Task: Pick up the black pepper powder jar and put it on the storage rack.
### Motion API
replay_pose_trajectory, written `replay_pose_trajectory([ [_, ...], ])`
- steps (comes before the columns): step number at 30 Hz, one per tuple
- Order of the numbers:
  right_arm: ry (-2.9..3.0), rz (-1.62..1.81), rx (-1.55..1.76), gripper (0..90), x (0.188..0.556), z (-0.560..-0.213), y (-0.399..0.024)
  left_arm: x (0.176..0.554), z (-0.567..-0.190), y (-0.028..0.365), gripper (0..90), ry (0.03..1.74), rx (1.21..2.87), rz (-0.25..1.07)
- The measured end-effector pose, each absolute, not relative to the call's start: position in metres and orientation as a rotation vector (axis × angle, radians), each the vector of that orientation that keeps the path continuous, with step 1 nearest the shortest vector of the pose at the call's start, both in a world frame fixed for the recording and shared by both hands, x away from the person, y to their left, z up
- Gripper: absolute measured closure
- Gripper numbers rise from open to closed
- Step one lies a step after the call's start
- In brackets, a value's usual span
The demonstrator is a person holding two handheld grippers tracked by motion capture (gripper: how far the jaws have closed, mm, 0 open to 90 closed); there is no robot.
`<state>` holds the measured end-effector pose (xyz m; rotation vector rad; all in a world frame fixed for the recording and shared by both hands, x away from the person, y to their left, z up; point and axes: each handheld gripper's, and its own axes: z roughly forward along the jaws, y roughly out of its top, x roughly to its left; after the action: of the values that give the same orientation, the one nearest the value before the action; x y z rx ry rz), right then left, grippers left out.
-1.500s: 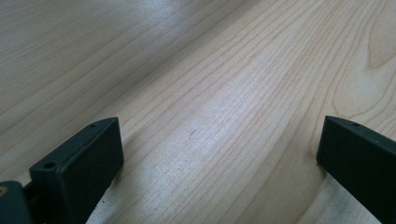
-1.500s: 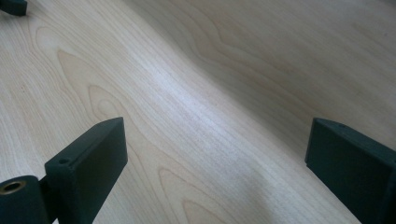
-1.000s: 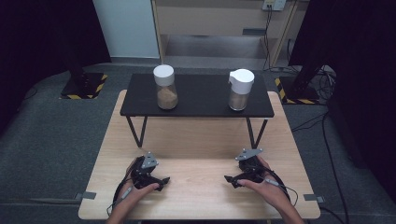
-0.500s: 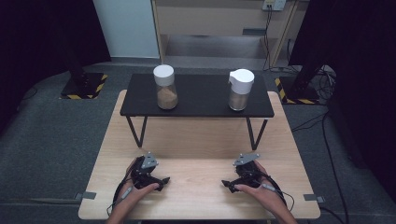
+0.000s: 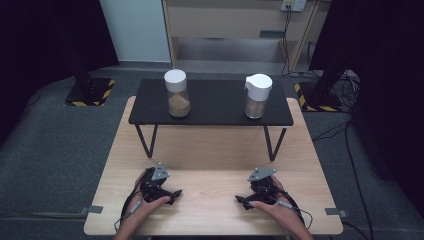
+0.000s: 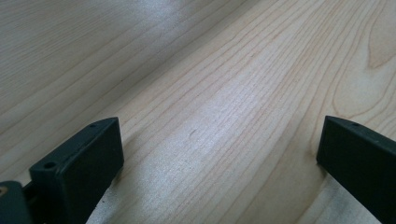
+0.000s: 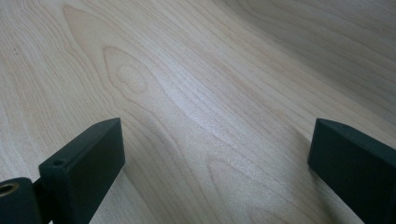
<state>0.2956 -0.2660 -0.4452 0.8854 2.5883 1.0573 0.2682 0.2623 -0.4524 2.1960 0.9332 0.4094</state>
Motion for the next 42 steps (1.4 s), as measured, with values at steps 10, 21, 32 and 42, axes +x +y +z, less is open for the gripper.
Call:
replay_pose_trajectory([
  [10, 2.564, 1.068, 0.841, 1.4, 0.288, -0.452, -0.265, 0.268, -0.452, 0.262, 0.0, 0.933, 2.196, 0.409],
  [21, 2.539, 1.097, 0.834, 1.2, 0.283, -0.457, -0.269, 0.268, -0.452, 0.262, 0.0, 0.934, 2.196, 0.409],
  [32, 2.538, 1.097, 0.836, 1.2, 0.283, -0.457, -0.269, 0.268, -0.452, 0.262, 0.0, 0.934, 2.196, 0.410],
  [42, 2.536, 1.098, 0.836, 1.3, 0.283, -0.458, -0.269, 0.268, -0.452, 0.262, 0.0, 0.935, 2.195, 0.410],
])
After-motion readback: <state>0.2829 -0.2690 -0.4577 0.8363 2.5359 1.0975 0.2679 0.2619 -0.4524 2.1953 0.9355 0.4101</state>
